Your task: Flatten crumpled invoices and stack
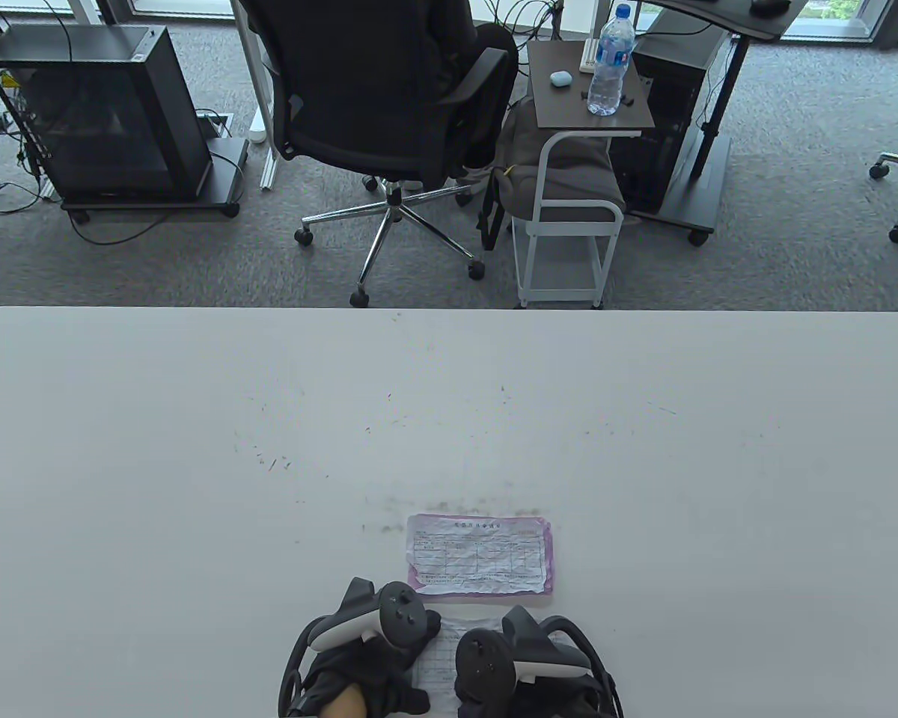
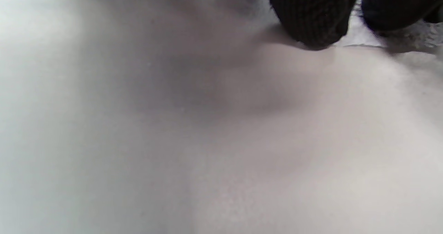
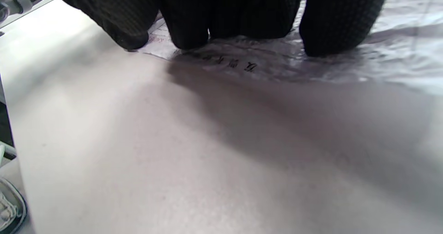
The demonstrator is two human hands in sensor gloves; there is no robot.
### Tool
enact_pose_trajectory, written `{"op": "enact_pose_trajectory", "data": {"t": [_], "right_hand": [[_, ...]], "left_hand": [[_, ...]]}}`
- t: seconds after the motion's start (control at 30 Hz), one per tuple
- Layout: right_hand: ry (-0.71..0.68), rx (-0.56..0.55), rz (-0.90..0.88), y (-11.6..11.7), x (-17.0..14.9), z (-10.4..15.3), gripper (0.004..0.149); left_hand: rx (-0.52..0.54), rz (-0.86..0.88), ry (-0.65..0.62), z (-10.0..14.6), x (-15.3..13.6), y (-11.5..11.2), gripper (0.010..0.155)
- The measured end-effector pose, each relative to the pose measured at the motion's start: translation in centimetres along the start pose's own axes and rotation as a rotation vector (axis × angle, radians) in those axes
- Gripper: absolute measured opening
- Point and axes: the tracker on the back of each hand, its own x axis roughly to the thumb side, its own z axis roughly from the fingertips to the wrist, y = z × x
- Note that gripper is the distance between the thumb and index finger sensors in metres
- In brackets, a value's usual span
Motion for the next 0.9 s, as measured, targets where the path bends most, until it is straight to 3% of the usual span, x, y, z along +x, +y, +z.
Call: {"op": "enact_pose_trajectory", "data": {"t": [0.33,0.73,0.8,0.9], "right_hand": [[0.110,0.050,-0.159,-0.3,-3.2,1.1,0.040],[0.183,0.080,-0.208,-0.3,-4.7,1.4,0.039],[0.162,0.019,-0.183,-0.9,-4.9,1.9,0.040],[0.128,-0.203,-0.094,-2.4,-4.4,3.3,0.041]], "left_hand": [[0.000,0.003,-0.002,0.0,0.0,0.0,0.088],[0.002,0.001,-0.004,0.0,-0.1,0.0,0.088],[0.002,0.001,-0.005,0.0,-0.1,0.0,0.088],[0.000,0.003,-0.005,0.0,-0.1,0.0,0.088]]}}
